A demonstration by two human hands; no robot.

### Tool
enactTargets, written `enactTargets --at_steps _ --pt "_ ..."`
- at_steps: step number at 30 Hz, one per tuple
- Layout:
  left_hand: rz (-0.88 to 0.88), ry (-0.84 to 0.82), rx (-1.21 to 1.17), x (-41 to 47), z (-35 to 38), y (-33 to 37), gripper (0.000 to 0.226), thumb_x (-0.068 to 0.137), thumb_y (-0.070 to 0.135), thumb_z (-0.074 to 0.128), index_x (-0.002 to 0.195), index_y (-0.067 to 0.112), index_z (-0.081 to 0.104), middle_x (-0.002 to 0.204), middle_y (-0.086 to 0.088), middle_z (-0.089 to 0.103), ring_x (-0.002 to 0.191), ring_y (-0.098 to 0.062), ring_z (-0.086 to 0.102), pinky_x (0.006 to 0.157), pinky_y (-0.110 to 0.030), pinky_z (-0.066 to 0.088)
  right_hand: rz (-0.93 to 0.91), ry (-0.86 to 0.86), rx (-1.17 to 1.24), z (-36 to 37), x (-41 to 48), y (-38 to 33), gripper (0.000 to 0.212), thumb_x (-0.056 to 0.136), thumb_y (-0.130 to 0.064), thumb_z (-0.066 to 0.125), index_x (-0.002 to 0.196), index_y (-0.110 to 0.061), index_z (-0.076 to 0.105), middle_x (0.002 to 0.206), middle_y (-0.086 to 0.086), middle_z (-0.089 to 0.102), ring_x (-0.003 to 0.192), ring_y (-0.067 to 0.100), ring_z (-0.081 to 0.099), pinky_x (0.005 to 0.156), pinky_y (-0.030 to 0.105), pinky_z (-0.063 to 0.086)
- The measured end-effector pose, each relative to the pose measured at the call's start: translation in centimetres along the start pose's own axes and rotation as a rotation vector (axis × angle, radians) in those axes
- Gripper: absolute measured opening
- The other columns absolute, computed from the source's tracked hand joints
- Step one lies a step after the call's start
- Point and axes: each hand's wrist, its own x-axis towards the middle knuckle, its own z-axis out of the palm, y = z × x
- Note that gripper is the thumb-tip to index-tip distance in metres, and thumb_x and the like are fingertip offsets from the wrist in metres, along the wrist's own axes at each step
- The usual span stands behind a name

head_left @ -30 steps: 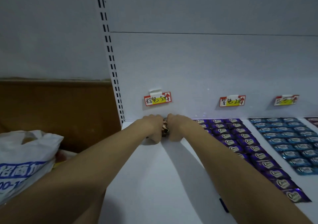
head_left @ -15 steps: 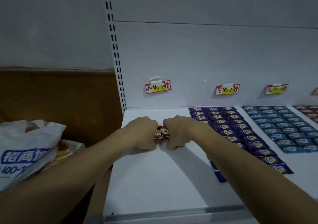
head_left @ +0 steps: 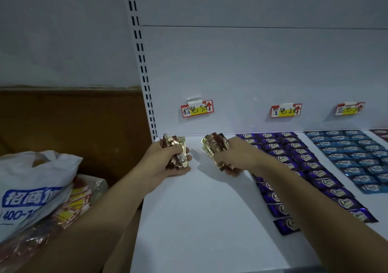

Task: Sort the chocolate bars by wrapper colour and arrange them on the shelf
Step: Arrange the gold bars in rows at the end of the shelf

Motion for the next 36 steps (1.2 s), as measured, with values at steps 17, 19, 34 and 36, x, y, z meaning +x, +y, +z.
enactTargets --at_steps 17,19,34,36 --pt "-0.177 -0.117 -0.565 1.8 5.9 -1.6 0.026 0.081 0.018 0.074 0.104 0.007 0.072 0.100 -0.015 0.076 0.085 -0.026 0.074 0.086 -0.046 0.057 -0.088 0.015 -0.584 0.1 1.1 -5.3 0.052 0.068 -0.045 0.082 0.105 -0.017 0.059 0.096 0.004 0.065 0.079 0.022 0.068 0.058 0.032 0.056" --pt "-0.181 -0.072 -0.557 2.1 5.7 -1.9 0.013 0.088 0.008 0.069 0.100 0.006 0.072 0.095 -0.015 0.076 0.076 -0.024 0.074 0.084 -0.042 0.057 -0.143 0.054 -0.563 -0.1 0.6 -5.0 0.057 0.068 -0.051 0.082 0.111 -0.023 0.058 0.101 -0.002 0.063 0.087 0.016 0.063 0.071 0.035 0.057" --pt "-0.040 -0.037 -0.587 2.3 4.9 -2.3 0.017 0.077 0.018 0.076 0.094 0.015 0.074 0.098 -0.014 0.073 0.081 -0.027 0.072 0.082 -0.042 0.052 -0.400 0.398 -0.130 3.4 -0.1 -0.7 0.018 0.093 -0.024 0.069 0.109 -0.025 0.076 0.099 -0.009 0.076 0.094 0.004 0.063 0.077 0.011 0.047" --pt "-0.059 -0.065 -0.561 2.2 4.7 -2.2 0.008 0.087 0.016 0.068 0.085 0.014 0.076 0.093 -0.013 0.073 0.082 -0.028 0.071 0.090 -0.045 0.048 -0.383 0.394 -0.101 3.4 -0.1 -0.2 0.018 0.093 -0.023 0.069 0.109 -0.026 0.076 0.097 -0.010 0.075 0.093 0.002 0.062 0.075 0.010 0.046"
